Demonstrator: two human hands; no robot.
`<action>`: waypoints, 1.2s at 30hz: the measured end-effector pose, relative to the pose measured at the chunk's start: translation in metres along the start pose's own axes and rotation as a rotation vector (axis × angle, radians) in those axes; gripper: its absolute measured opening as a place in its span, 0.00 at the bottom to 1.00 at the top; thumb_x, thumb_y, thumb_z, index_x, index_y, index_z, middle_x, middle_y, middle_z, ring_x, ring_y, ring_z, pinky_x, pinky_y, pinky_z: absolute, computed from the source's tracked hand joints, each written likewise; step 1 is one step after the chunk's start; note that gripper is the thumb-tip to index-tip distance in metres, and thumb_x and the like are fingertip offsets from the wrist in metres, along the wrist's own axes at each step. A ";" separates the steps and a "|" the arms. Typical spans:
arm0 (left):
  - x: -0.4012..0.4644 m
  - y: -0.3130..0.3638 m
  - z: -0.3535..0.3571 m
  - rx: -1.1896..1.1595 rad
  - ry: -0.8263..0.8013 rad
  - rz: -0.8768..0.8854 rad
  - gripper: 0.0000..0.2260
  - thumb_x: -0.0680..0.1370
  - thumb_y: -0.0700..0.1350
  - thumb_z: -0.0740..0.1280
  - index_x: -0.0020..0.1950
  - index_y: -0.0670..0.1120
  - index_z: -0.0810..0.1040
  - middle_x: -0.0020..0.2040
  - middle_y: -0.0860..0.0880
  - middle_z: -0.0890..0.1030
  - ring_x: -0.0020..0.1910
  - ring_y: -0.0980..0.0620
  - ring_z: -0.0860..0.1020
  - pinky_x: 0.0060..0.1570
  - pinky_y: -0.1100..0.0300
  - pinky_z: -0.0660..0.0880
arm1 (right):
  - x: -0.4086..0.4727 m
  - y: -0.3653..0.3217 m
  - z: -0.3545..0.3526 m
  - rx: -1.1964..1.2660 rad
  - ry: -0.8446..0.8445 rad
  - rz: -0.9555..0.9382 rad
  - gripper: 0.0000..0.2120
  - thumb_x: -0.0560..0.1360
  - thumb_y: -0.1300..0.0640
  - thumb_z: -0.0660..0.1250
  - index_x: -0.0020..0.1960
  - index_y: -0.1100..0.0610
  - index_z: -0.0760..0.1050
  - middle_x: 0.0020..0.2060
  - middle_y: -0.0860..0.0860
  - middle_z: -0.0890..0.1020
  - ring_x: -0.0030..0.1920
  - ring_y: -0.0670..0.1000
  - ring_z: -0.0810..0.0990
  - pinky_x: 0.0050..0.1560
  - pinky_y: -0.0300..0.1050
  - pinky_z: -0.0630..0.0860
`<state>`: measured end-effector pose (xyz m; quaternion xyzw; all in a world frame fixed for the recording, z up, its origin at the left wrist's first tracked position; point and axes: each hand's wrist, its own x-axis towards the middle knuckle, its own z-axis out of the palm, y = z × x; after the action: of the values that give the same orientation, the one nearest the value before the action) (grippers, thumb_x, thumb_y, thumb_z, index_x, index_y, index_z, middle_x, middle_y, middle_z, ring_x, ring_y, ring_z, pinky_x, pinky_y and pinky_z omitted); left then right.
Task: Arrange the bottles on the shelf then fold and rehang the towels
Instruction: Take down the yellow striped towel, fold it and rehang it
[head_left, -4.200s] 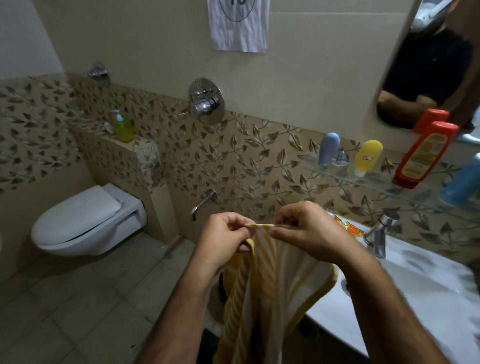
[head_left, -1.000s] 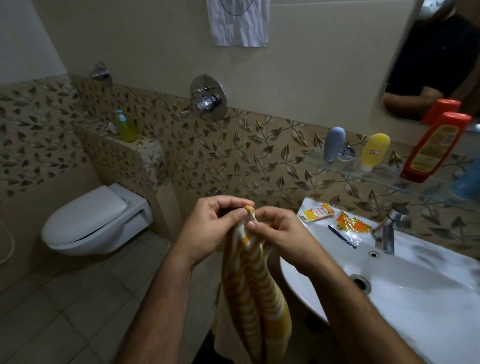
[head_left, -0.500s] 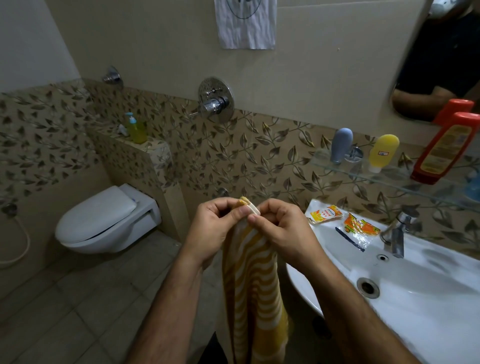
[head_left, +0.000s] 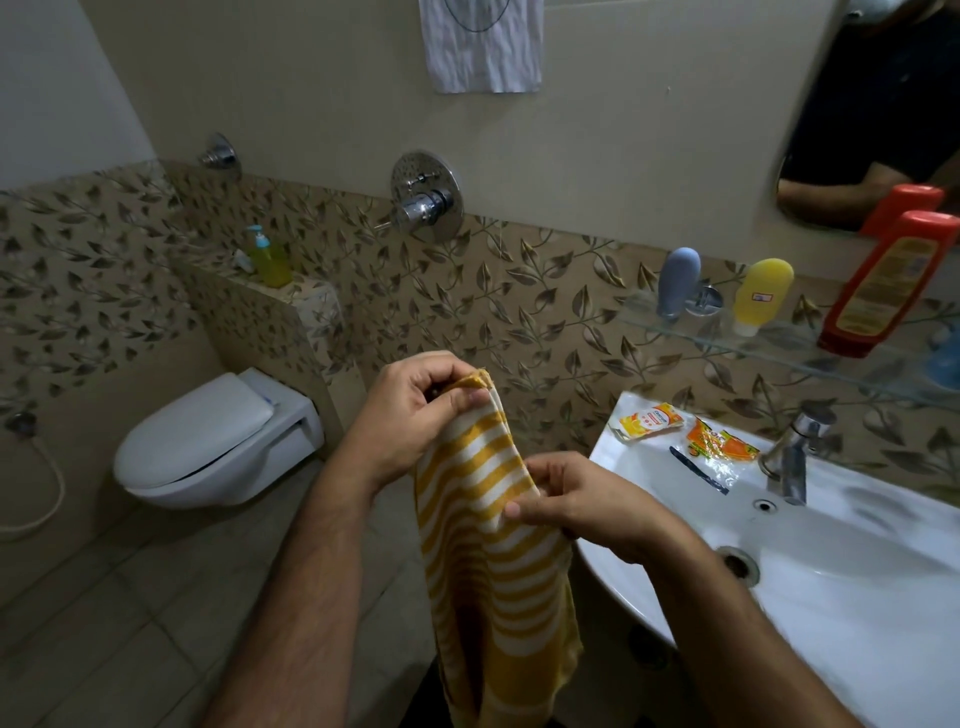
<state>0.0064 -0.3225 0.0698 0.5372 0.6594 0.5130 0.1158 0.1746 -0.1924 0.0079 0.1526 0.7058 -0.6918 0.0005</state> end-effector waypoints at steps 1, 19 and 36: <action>0.001 0.001 -0.001 0.014 0.003 0.004 0.02 0.75 0.44 0.71 0.44 0.48 0.83 0.42 0.53 0.82 0.45 0.56 0.79 0.46 0.66 0.75 | 0.000 0.004 0.000 -0.017 0.004 0.023 0.12 0.76 0.57 0.70 0.58 0.60 0.79 0.50 0.56 0.86 0.51 0.55 0.85 0.48 0.46 0.82; -0.004 -0.001 -0.023 -0.180 0.151 0.061 0.04 0.74 0.44 0.69 0.44 0.44 0.81 0.41 0.52 0.81 0.44 0.55 0.79 0.48 0.64 0.75 | -0.006 0.001 0.006 -0.083 0.202 0.174 0.14 0.68 0.56 0.78 0.48 0.62 0.79 0.45 0.59 0.85 0.46 0.56 0.86 0.49 0.50 0.82; -0.035 -0.056 0.012 0.204 0.599 -0.481 0.12 0.78 0.54 0.64 0.41 0.48 0.79 0.39 0.49 0.81 0.43 0.46 0.79 0.40 0.55 0.75 | 0.006 -0.025 0.026 -0.891 0.910 -0.075 0.08 0.77 0.52 0.64 0.43 0.55 0.77 0.43 0.51 0.75 0.42 0.54 0.76 0.41 0.49 0.75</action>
<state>-0.0040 -0.3393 0.0054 0.2027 0.8186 0.5370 -0.0187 0.1581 -0.2165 0.0300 0.3916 0.8602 -0.1973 -0.2603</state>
